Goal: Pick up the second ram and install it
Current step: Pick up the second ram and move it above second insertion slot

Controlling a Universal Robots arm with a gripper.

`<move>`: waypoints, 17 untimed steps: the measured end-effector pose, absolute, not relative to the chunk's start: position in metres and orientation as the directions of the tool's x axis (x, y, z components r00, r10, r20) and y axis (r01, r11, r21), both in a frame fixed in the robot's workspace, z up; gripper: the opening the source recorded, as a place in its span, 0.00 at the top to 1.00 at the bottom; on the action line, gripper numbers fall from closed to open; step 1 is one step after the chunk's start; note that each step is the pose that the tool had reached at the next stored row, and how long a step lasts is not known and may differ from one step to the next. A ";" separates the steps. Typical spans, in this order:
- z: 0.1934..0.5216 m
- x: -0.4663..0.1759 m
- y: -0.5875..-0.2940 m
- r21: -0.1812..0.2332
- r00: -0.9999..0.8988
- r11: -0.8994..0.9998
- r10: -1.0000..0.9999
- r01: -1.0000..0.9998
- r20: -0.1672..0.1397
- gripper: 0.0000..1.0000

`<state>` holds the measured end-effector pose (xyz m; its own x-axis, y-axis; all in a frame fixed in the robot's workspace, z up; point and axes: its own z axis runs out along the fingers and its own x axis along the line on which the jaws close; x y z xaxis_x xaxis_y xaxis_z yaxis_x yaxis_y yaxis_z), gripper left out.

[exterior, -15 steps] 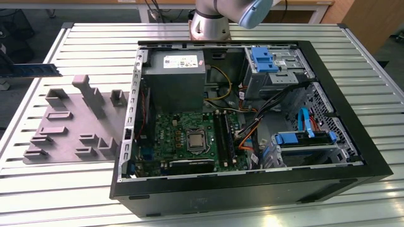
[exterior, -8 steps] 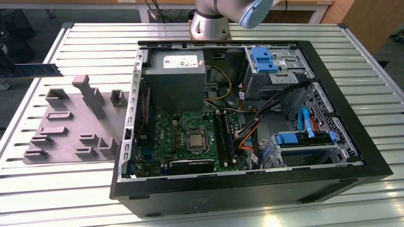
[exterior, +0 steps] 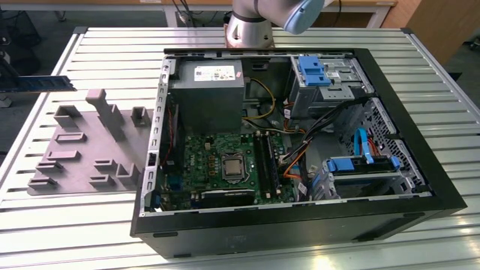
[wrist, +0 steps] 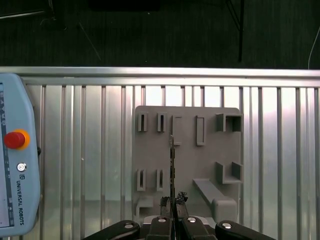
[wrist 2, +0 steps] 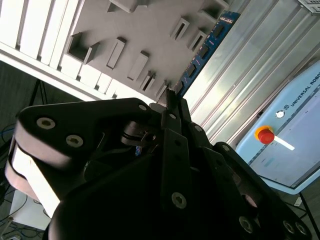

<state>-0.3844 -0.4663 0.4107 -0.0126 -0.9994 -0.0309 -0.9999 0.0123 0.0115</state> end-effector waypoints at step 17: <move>0.411 -0.380 -0.466 0.012 -0.013 0.012 -0.999 -1.000 -0.031 0.86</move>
